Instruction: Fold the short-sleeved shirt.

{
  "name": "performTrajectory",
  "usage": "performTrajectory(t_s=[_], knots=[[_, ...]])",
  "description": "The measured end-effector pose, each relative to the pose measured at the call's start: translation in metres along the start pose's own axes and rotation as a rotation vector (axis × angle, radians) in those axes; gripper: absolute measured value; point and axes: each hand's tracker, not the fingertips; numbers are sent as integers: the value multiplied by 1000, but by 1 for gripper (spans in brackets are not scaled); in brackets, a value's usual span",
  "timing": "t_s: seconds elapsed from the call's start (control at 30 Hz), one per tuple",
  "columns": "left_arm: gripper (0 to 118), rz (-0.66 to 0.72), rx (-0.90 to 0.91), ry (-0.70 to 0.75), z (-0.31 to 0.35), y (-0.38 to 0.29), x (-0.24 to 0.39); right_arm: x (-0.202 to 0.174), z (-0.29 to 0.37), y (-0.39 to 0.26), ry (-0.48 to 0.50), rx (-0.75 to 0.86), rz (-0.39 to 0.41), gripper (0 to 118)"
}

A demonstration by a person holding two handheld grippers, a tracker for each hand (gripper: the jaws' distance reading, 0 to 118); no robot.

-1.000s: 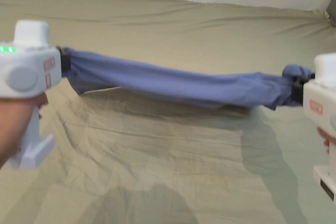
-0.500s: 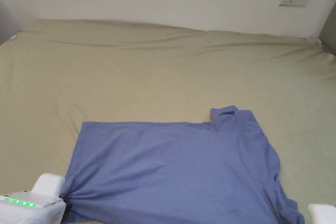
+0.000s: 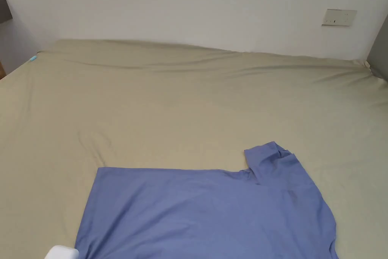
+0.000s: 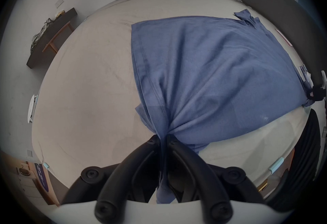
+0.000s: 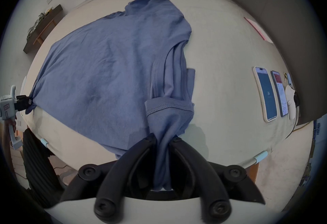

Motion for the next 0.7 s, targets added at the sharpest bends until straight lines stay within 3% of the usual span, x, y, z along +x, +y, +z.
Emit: performTrajectory(t_s=[0.03, 0.07, 0.1, 0.13, 0.2, 0.43, 0.7], knots=[[10, 9, 13, 2, 3, 2, 0, -1, 3, 2, -11, 31, -11, 37], [18, 29, 46, 8, 7, 5, 0, -2, 8, 5, -24, 59, -20, 64], [36, 46, 76, 7, 13, 7, 1, -2, 13, 8, -43, 97, -9, 90], [59, 66, 110, -3, 20, 10, -1, 0, 20, 12, -75, 136, 9, 93], [118, 109, 170, -20, 33, 17, -2, -2, 38, 22, -82, 223, 29, 93], [116, 162, 566, 43, 111, 49, 9, -29, 117, 64, -133, 604, 75, 93], [118, 200, 1016, 180, 187, 85, 39, -104, 181, 107, -197, 1024, 138, 97]])
